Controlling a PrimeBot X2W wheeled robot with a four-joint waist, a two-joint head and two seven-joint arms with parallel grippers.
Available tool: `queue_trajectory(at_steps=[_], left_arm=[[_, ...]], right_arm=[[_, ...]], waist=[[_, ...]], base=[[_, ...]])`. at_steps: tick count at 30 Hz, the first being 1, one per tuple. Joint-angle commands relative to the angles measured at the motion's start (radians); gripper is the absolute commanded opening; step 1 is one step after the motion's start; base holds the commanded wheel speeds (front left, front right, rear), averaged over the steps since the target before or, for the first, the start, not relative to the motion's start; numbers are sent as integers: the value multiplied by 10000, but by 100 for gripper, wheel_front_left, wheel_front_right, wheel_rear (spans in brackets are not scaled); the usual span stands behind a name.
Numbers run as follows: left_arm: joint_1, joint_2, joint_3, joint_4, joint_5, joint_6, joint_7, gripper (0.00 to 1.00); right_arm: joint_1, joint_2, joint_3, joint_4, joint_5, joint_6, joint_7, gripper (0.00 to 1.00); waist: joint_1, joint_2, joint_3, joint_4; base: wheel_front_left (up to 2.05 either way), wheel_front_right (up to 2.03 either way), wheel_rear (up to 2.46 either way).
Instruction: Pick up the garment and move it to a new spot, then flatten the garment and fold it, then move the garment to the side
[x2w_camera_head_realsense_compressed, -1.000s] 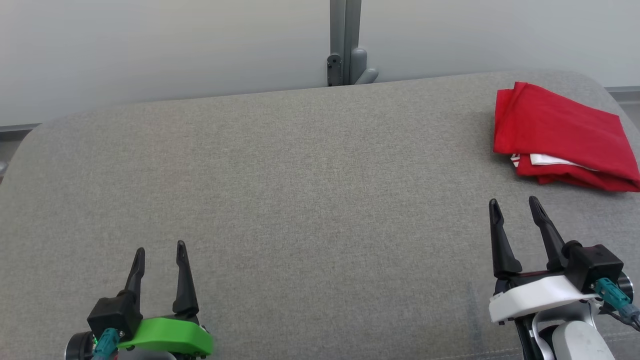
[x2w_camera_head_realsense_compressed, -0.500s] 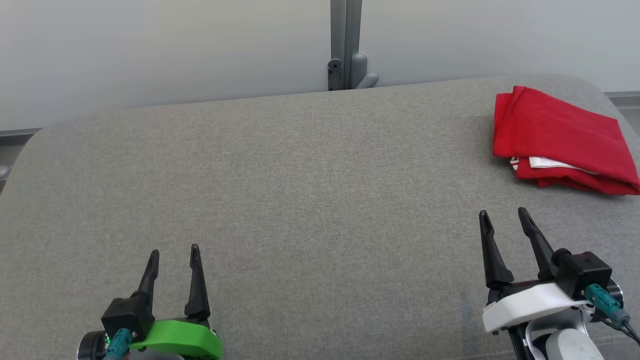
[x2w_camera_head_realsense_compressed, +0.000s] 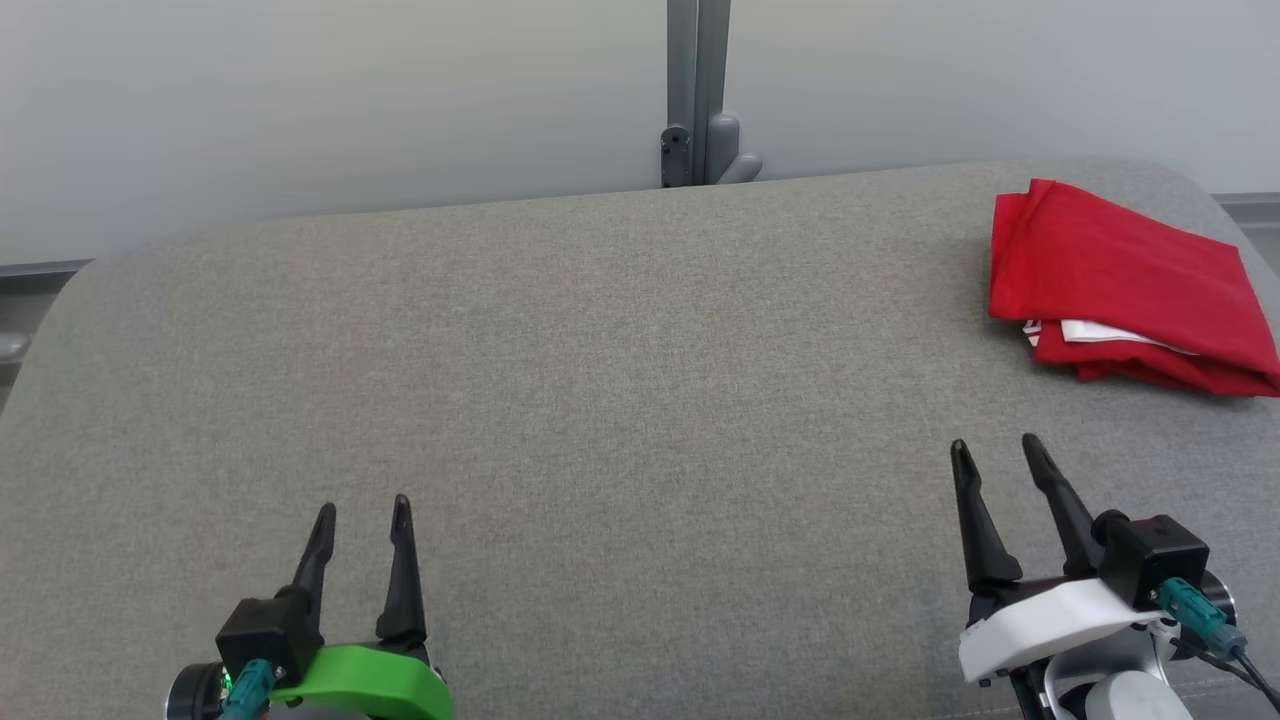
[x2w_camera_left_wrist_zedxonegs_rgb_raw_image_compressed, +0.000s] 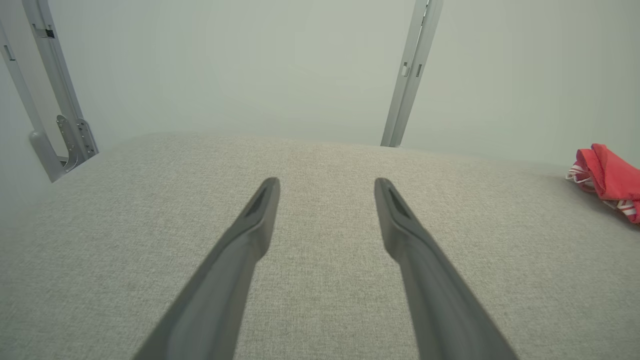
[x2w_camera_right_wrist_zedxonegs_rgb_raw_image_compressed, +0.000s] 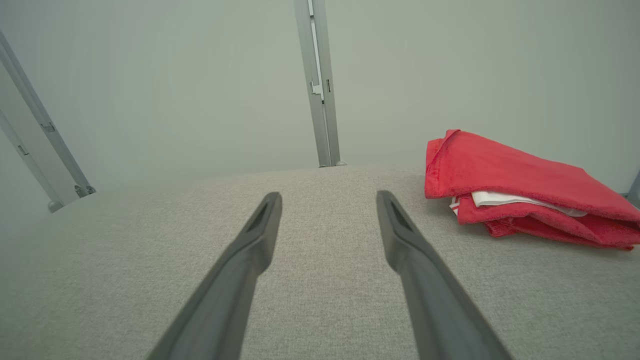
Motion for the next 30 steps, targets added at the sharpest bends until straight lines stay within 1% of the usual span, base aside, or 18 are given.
queue_trajectory(at_steps=[1, 5, 13, 30], left_arm=[[11, -2, -12, 69, 0, -25, 6, 0], [106, -8, -31, 348, -7, -26, 62, 0], [-210, -31, 274, 499, -1629, -213, 554, 0], [-687, -64, 708, 696, -4289, -522, 1306, 0]], right_arm=[[35, 10, 6, 81, 2, 2, 10, 0], [176, 48, 6, 365, 10, 2, 12, 0], [-6, -8, -150, 535, 1822, 1, 325, 0], [-331, -82, -437, 839, 4742, -2, 864, 0]], waist=[[0, 0, -8, 0], [0, 0, -8, 0], [0, 7, 3, -14], [0, 20, 26, -43]], base=[[0, 0, 0], [0, 0, 0], [0, 0, 0], [0, 0, 0]])
